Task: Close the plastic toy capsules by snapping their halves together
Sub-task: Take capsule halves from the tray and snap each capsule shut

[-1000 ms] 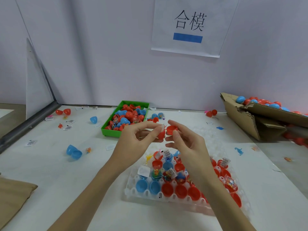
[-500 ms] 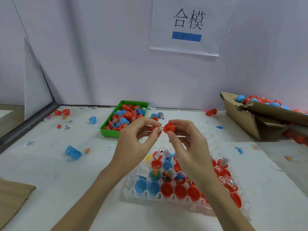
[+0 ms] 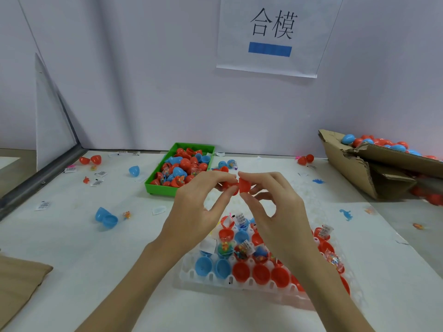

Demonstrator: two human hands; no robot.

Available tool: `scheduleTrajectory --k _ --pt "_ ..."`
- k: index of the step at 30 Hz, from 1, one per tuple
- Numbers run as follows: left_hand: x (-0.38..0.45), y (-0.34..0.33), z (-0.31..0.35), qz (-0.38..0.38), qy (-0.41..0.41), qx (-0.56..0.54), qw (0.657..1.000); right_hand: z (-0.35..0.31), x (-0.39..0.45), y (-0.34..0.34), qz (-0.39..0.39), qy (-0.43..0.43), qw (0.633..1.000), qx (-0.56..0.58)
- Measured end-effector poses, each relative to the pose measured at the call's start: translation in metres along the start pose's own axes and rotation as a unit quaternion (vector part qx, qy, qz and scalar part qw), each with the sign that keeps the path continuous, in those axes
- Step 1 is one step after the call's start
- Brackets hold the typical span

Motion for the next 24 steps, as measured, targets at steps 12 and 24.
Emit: scheduleTrajectory --k 12,24 --pt "0.003 0.0 0.007 0.01 0.057 -0.105 0.993 -0.002 -0.002 0.002 0.021 0.004 0.991 0.131" --pt "0.003 0.002 -0.003 -0.039 0.116 -0.206 0.971 -0.001 -0.003 -0.005 0.045 -0.034 0.978 0.199"
Point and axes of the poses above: each hand's wrist, its own x-axis towards the middle knuckle, its own y-axis out of the back of the hand, z = x × y, the point moved 3 cm from there along x, towards the middle knuckle, and after that the axes turned 14 degrees about -z, right-handed, at the moved point
